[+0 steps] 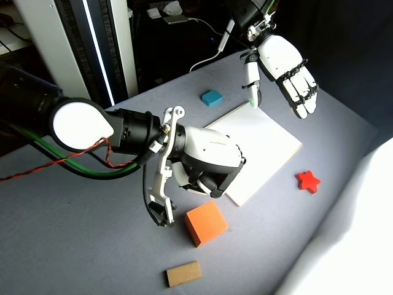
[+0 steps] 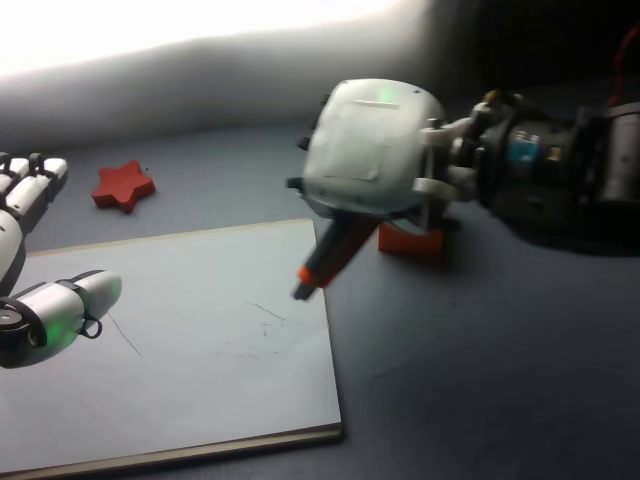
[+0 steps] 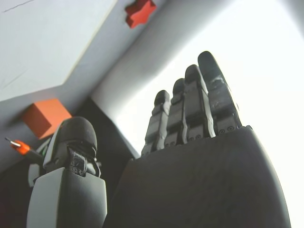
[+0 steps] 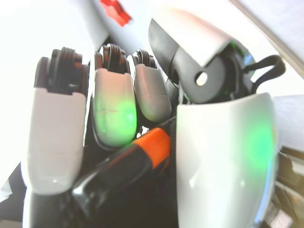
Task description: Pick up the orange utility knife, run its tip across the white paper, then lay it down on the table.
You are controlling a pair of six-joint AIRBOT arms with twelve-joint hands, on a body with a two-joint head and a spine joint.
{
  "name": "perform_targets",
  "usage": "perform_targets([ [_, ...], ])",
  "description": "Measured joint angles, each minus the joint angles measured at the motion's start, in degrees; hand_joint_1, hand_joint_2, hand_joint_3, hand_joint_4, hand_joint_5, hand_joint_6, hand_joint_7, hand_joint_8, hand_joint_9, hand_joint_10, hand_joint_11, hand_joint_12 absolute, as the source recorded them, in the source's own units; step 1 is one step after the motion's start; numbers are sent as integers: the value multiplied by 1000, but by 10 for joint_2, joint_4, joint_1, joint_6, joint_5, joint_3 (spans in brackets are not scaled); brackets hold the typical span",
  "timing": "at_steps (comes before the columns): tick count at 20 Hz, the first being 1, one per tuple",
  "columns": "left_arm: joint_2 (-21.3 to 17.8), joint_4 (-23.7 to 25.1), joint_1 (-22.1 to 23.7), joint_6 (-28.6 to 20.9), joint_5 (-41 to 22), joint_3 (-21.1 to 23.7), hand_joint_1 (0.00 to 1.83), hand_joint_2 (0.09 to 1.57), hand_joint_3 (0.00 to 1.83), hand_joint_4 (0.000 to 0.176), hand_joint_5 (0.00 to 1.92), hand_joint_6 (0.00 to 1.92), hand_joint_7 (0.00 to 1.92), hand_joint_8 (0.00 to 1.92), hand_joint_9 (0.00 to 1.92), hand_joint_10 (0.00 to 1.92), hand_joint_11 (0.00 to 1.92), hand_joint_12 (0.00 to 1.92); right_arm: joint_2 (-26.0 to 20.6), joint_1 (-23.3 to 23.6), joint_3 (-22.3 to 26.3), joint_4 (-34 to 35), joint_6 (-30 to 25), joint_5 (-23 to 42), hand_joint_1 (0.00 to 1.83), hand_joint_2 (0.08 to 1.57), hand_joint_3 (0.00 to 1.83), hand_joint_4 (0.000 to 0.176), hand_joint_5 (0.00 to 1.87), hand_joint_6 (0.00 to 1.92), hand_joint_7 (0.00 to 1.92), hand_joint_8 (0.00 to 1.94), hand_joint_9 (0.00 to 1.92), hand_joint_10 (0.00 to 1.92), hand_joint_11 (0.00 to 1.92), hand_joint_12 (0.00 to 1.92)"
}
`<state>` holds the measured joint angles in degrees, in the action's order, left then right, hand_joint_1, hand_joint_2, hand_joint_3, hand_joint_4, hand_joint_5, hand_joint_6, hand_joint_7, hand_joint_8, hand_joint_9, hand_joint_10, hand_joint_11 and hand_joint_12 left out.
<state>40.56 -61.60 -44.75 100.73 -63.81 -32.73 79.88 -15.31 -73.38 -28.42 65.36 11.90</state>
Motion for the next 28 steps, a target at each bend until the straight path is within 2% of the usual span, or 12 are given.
perform_targets([
  [4,0,-3,2,0,-1,0,163,1285,0,48,0,0,35,0,101,0,0,631,66,-17,-23,177,183,43,1555,938,736,176,1479,1921,1728,1941,1814,1921,1869,1921],
  [6,0,-7,2,0,-1,0,152,1285,0,47,0,0,38,3,109,3,0,633,87,-27,-39,190,215,72,1535,956,718,176,1495,1921,1711,1941,1794,1921,1846,1921],
  [7,0,-7,2,0,-1,0,170,1285,0,40,0,0,39,2,112,3,0,669,95,-32,-48,190,223,81,1524,951,710,176,1498,1921,1702,1941,1795,1921,1848,1921],
  [12,1,-6,2,0,0,0,196,1274,0,48,0,0,54,3,121,5,0,750,142,-58,-90,194,257,117,1518,977,684,176,1476,1921,1725,1941,1804,1921,1857,1921],
  [14,1,-10,2,0,0,-1,195,1277,0,46,0,0,65,3,134,7,0,856,156,-68,-104,193,266,138,1510,998,677,176,1479,1921,1721,1941,1803,1921,1860,1921],
  [16,1,-12,2,0,-1,-1,183,1281,1,49,0,0,46,1,127,2,0,829,161,-78,-111,193,275,158,1512,981,666,176,1483,1921,1706,1941,1797,1921,1857,1921],
  [18,3,-11,2,0,0,-2,182,1283,1,45,0,0,48,1,124,0,0,764,160,-86,-111,186,276,169,1520,980,663,176,1498,1921,1716,1941,1805,1921,1861,1921],
  [28,4,-10,2,0,0,-4,197,1278,0,45,2,0,79,2,151,3,0,872,112,-104,-110,112,243,204,1500,1001,647,176,1504,1921,1717,1941,1803,1921,1847,1921],
])
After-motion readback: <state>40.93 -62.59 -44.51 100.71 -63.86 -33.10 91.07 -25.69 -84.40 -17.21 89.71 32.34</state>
